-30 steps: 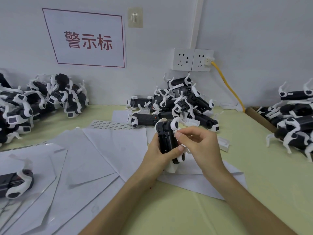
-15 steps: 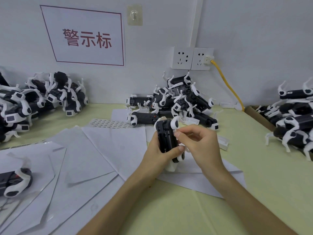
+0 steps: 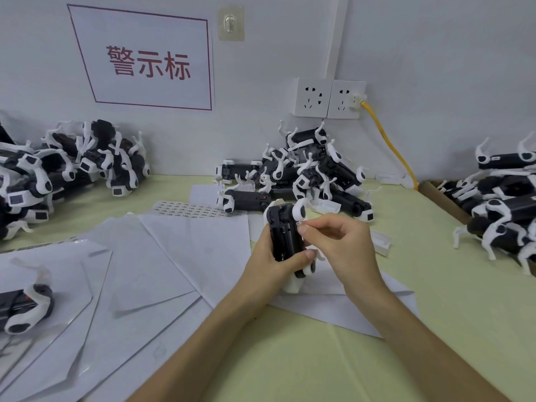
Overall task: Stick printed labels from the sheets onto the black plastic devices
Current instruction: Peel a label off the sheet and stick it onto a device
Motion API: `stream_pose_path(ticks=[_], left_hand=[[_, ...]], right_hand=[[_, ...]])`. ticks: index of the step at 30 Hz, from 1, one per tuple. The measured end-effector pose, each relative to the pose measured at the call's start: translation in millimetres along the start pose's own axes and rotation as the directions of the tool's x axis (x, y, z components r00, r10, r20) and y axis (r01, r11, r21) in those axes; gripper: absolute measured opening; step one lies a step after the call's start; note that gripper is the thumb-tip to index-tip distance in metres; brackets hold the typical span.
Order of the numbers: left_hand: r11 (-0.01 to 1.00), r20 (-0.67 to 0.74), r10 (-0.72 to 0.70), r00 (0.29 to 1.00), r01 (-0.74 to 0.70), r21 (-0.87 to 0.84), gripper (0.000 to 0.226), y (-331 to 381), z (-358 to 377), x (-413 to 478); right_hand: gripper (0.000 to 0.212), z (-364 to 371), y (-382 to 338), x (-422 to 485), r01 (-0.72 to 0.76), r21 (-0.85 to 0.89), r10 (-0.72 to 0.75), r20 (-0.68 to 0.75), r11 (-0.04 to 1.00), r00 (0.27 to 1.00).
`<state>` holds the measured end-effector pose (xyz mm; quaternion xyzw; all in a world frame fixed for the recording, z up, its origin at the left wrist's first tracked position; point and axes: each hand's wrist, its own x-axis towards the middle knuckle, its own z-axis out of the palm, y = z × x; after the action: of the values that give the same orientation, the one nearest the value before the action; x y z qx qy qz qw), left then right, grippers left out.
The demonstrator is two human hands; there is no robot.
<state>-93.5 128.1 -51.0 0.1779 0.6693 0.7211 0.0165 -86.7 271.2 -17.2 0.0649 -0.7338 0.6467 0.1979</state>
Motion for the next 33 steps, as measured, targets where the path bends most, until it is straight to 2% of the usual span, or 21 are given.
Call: stream_pose_path(ticks=[4, 9, 13, 17, 21, 24, 28, 33], left_hand=[[1.000, 0.027, 0.008, 1.000, -0.009, 0.029, 0.041, 0, -1, -2], [0.999, 0.055, 0.017, 0.998, -0.018, 0.027, 0.040, 0, -3, -3], [1.000, 0.040, -0.005, 0.999, 0.005, -0.003, 0.044, 2, -2, -2], [0.992, -0.020, -0.080, 0.997, 0.078, -0.101, 0.050, -1, -3, 3], [0.976, -0.014, -0.113, 0.994, 0.108, -0.187, 0.050, 0, -4, 3], [0.978, 0.028, -0.122, 0.992, 0.125, -0.166, 0.049, 2, -3, 2], [0.983, 0.093, -0.130, 0.987, 0.140, -0.116, 0.044, 4, -2, -2], [0.975, 0.154, -0.146, 0.977, 0.168, -0.146, 0.039, 5, -5, -3]], right_hand=[[0.014, -2, -1, 2, -0.094, 0.068, 0.092, 0.025, 0.993, 0.995], [0.012, -6, 2, 5, -0.129, 0.048, 0.127, 0.036, 0.991, 0.991], [0.027, -9, 7, 9, -0.164, -0.004, 0.164, 0.026, 0.986, 0.986], [0.018, -3, 9, 9, -0.178, -0.013, 0.178, 0.165, 0.984, 0.970], [0.030, -3, 7, 9, -0.172, 0.017, 0.162, 0.259, 0.985, 0.952], [0.031, -2, 4, 8, -0.145, 0.033, 0.129, 0.289, 0.989, 0.948], [0.058, -1, 5, 6, -0.107, 0.011, 0.097, 0.334, 0.994, 0.937], [0.052, -6, 7, 7, -0.149, 0.086, 0.097, 0.435, 0.985, 0.895]])
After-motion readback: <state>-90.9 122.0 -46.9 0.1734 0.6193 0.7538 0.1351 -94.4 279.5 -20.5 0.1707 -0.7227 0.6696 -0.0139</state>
